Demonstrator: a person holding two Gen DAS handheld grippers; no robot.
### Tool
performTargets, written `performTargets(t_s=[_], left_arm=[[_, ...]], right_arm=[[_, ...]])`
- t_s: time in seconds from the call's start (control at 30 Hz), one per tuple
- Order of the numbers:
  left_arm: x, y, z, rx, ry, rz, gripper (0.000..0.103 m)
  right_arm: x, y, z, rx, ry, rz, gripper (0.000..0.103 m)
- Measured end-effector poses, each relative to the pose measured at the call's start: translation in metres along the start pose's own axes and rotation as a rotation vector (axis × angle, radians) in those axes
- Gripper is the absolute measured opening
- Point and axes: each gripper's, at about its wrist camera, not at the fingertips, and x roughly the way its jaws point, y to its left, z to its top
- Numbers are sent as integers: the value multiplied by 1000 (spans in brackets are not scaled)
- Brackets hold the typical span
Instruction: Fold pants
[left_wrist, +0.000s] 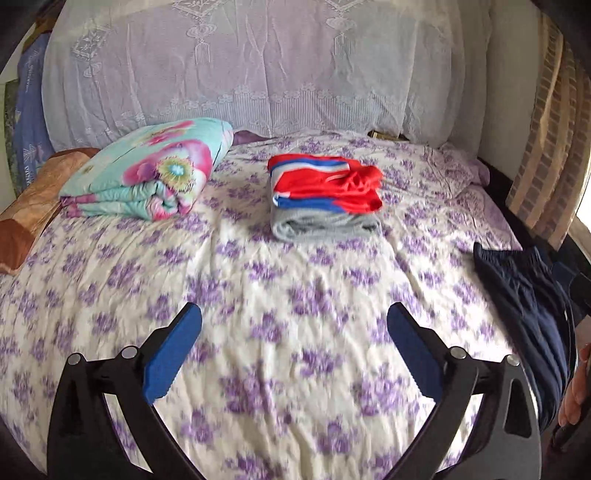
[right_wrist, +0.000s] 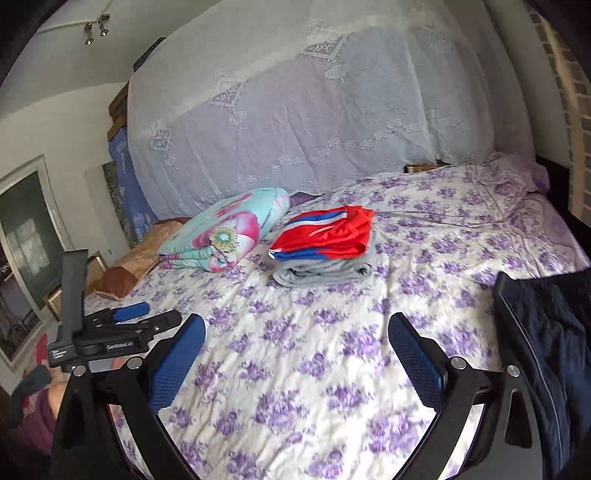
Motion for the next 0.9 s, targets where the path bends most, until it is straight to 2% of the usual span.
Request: performTargets(t_s=[0.17,0.3,0.4,0.47,0.6,0.9], left_arm=[[-46,-11,-77,29,-115,116,98],[-60,-5,-110,-27,-169,139,98],[-55,-8,-121,13,-175,224,98],[-52,-10,-125,35,-169,250,98],[-48,-6,-128,16,-146,229,98],[-38,-4,-127,-4,-97,209,98]], right_arm=[[-29,13,-67,-8,-44,-84,100],[-34,12,-100,-6,-88,-190,100],[-32,14,-114,-33,-93,-255,100],[-35,17,-121,-52,-121,-291,100],[-36,22,-133,-106,-173,-348,100],[-17,14,-140,-61,-76,-303,100]])
